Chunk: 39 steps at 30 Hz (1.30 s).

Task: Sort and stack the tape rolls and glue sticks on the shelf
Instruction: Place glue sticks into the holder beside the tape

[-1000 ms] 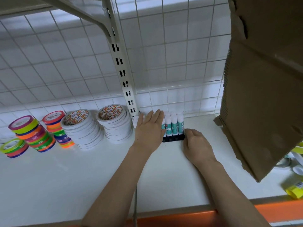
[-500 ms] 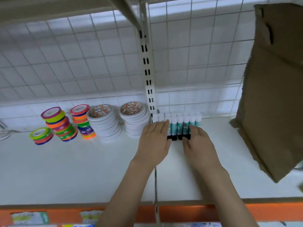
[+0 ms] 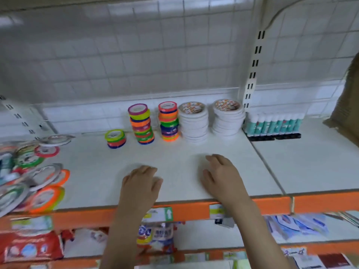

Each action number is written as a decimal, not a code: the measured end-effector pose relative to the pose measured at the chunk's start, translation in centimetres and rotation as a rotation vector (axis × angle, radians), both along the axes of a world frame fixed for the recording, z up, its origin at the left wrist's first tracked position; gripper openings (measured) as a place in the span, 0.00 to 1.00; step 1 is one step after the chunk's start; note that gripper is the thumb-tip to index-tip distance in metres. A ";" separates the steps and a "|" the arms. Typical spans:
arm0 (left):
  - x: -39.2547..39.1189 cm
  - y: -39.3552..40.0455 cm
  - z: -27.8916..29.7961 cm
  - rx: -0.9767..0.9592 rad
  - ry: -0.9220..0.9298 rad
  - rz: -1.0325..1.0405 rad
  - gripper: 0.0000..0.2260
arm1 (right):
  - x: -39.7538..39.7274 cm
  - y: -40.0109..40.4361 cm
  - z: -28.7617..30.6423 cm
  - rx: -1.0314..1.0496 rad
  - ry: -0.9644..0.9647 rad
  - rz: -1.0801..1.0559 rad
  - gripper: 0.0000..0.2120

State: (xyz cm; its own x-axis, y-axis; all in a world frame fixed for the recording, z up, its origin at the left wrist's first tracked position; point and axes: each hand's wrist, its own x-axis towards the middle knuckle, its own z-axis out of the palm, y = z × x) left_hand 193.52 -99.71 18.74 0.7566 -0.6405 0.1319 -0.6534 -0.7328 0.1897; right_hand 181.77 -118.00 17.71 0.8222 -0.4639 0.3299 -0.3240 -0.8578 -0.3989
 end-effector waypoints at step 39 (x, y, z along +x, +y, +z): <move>17.8 24.0 2.4 -0.205 -0.025 -0.039 0.13 | 17.6 23.2 0.8 0.057 -0.007 0.059 0.28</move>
